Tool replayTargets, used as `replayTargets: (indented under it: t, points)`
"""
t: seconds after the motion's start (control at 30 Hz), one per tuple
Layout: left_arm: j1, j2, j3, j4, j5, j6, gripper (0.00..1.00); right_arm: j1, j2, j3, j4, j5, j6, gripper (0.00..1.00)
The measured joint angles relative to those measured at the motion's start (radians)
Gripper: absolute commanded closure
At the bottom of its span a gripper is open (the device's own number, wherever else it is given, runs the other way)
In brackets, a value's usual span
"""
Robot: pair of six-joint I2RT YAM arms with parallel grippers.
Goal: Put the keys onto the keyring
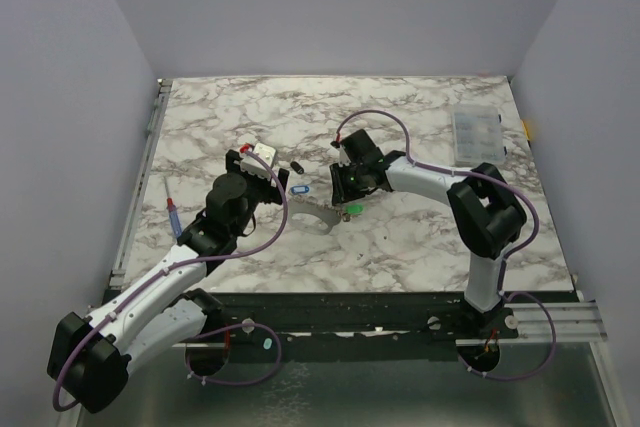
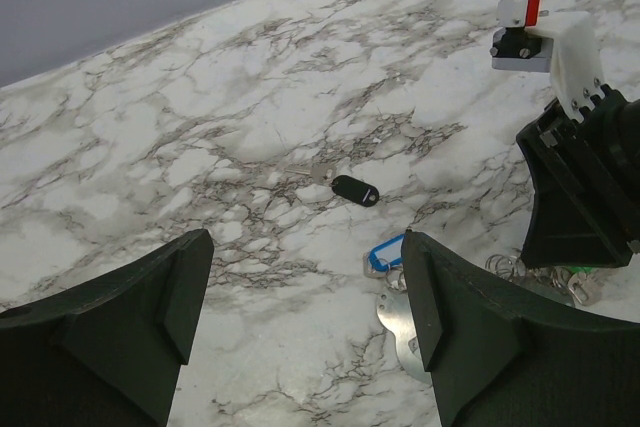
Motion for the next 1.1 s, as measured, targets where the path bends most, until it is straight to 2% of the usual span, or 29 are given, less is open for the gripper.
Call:
replayTargets:
  t: [0.4, 0.73, 1.1]
  points:
    - [0.0, 0.007, 0.0, 0.0, 0.0, 0.0, 0.17, 0.0, 0.011, 0.0, 0.008, -0.038, 0.0, 0.72]
    - [0.0, 0.013, 0.0, 0.0, 0.0, 0.0, 0.17, 0.0, 0.014, 0.002, 0.012, -0.064, -0.001, 0.99]
    - [0.0, 0.017, 0.0, 0.0, 0.003, 0.002, 0.17, 0.0, 0.011, 0.004, 0.015, -0.065, -0.004, 0.99]
